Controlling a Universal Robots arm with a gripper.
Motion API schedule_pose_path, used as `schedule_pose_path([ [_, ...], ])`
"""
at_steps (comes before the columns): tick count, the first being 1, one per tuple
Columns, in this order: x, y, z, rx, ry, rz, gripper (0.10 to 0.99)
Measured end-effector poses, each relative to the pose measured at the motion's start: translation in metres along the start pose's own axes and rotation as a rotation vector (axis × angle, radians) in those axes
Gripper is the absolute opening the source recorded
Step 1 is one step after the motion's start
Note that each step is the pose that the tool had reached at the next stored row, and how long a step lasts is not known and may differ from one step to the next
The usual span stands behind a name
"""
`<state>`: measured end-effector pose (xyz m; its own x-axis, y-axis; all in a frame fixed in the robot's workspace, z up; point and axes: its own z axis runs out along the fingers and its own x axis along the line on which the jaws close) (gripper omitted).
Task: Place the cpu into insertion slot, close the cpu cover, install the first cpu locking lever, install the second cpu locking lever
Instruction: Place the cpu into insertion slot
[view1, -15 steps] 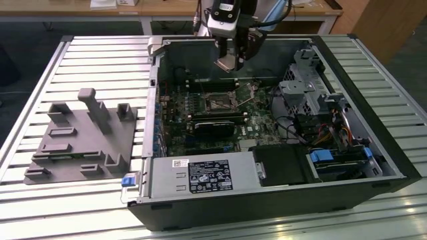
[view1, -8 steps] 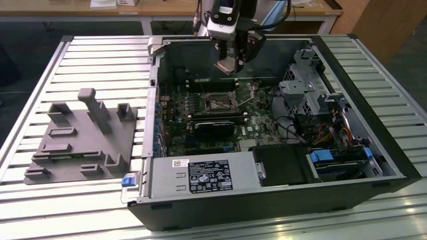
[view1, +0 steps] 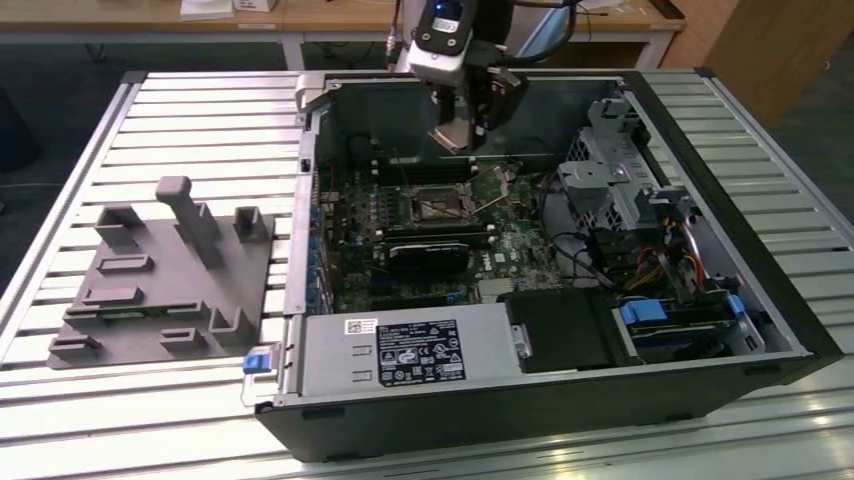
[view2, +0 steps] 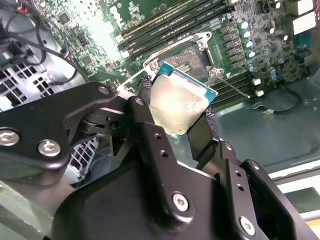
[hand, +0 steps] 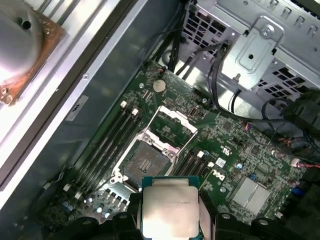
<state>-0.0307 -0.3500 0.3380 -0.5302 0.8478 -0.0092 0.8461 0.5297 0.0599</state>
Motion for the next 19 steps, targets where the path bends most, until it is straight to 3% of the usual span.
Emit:
schedule_pose_path([
  [19, 0.0003, -0.0008, 0.0152, 0.003, -0.0169, 0.281, 0.537],
])
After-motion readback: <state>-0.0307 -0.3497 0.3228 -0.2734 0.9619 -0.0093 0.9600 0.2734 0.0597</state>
